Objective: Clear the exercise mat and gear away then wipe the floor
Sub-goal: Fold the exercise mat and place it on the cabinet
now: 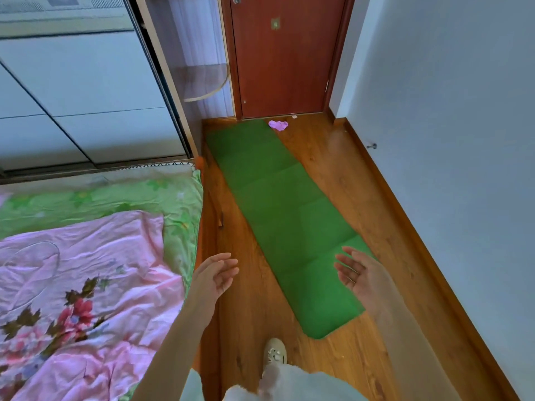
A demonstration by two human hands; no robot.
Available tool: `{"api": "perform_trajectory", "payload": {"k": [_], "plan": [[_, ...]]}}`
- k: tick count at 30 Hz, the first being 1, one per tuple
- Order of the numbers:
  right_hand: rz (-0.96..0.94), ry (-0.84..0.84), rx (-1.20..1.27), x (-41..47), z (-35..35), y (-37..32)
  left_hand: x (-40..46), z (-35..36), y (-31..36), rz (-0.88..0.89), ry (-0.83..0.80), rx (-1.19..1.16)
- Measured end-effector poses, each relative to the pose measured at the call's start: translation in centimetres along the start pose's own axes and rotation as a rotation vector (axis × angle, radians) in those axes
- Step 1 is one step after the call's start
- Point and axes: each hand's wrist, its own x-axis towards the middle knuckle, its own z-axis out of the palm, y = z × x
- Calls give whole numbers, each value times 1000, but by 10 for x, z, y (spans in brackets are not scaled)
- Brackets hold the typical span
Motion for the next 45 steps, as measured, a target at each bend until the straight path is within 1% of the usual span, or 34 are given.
{"api": "perform_trajectory", "payload": {"k": [7,15,20,25,30,35,38,41,45], "plan": [[5,-27,16,69,66,-24,94,21,57,2,-53,34],[-18,141,106,152,110,-40,218,41,118,-47,-116,121],[8,253,164,207,148,-39,294,46,158,-81,-203,226],[60,311,196,267,179,-34,365,53,170,-146,-192,284],[65,323,189,331,192,-41,425,69,160,-215,-176,302],[103,287,166,402,191,-39,474,88,131,-228,-110,309],[140,250,153,440,179,-23,495,93,98,-246,-91,328],[187,254,135,470,159,3,517,97,56,-269,-113,409],[229,285,124,508,125,41,553,105,-6,-369,-166,477]]}}
